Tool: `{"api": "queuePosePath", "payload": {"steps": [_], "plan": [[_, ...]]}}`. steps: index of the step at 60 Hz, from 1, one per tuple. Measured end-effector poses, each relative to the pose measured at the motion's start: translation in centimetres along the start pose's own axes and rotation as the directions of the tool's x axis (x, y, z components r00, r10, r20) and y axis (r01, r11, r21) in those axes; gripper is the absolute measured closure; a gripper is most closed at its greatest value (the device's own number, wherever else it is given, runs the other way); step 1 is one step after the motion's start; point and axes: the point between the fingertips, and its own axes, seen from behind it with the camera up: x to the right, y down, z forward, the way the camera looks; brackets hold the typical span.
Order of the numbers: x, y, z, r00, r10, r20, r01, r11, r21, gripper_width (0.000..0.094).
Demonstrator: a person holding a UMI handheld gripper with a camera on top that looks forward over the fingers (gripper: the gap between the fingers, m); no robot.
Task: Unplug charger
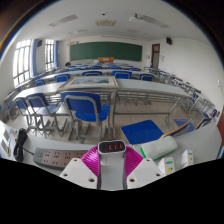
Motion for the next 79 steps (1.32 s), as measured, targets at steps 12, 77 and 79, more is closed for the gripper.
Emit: {"api": "queuePosePath", "payload": {"steps": [12, 77, 79], "plan": [[-0.3, 6.9, 2.3, 0.999, 0.042, 0.028, -0.036, 0.979, -0.2, 0.0537], [-8.0, 5.8, -32.3, 0.988, -0.052, -0.143, 0.059, 0.997, 0.045, 0.0085], [-7.9, 5.7, -32.5, 0.987, -0.054, -0.148, 0.062, 0.997, 0.049, 0.0083]]}}
